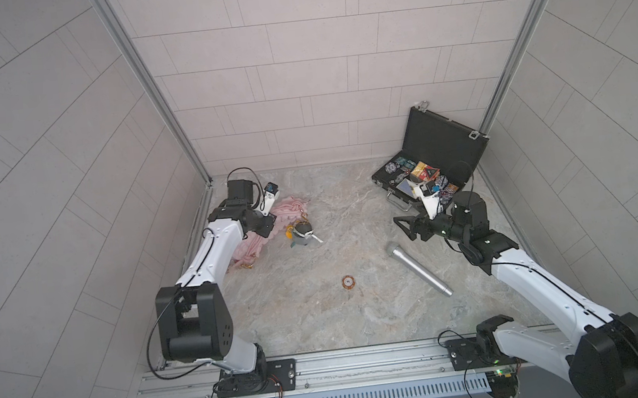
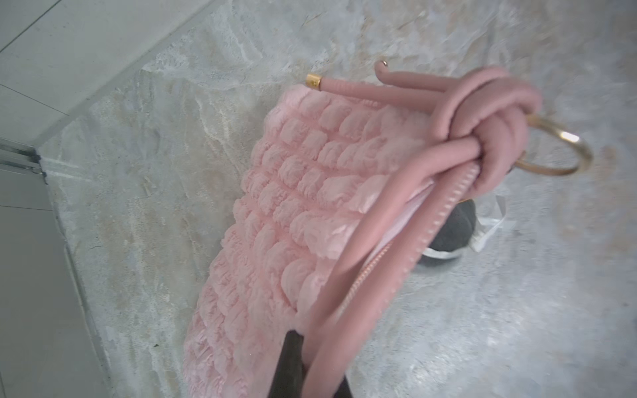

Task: Remove the decoration from the bag
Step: Pick up the bag from the center of the board.

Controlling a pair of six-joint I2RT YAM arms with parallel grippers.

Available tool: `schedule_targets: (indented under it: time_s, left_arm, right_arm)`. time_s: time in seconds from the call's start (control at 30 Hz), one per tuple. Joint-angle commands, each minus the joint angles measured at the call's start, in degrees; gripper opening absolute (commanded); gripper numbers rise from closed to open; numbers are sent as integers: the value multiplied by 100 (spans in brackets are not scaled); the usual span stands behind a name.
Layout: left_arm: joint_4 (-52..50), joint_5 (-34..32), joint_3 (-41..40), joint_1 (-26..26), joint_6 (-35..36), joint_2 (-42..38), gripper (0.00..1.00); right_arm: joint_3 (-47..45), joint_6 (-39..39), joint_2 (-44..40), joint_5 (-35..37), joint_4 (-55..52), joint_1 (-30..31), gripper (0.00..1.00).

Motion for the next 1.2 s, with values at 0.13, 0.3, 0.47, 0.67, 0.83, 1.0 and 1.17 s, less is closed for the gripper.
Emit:
schedule_targets:
  time_s: [0.13,0.3,0.47,0.67,0.83,1.0,1.17]
  left_arm:
    - [-268,1413,168,-58,-1496,-733,0]
    - [-291,1882,203,-199,-2350,-971,0]
    - [-308,2460,152,-340,-2967,-1230,0]
    - [-325,3305,14,-494,-3538,-1444,0]
    - [-282,3870,-208,-560,-3455,-1738,0]
    - [-285,4249,-212,-596,-3280,-1849,0]
    - [-283,4571,-180,-681,-3036,-1869,0]
  right_arm:
    - [426,-23,317,-218,269,533,85]
    - [449,-35,616,-273,605,960,82]
    - [575,-211,964,-301,842,1345,81]
    - [774,-545,1275,-479,1235,1458,83]
    - [887,-559,1414,-992,1851,1303,87]
    - [1428,-525,1796,-2123,1740,1072,89]
    - [1820,-596,2106,-2862,1574,973,91]
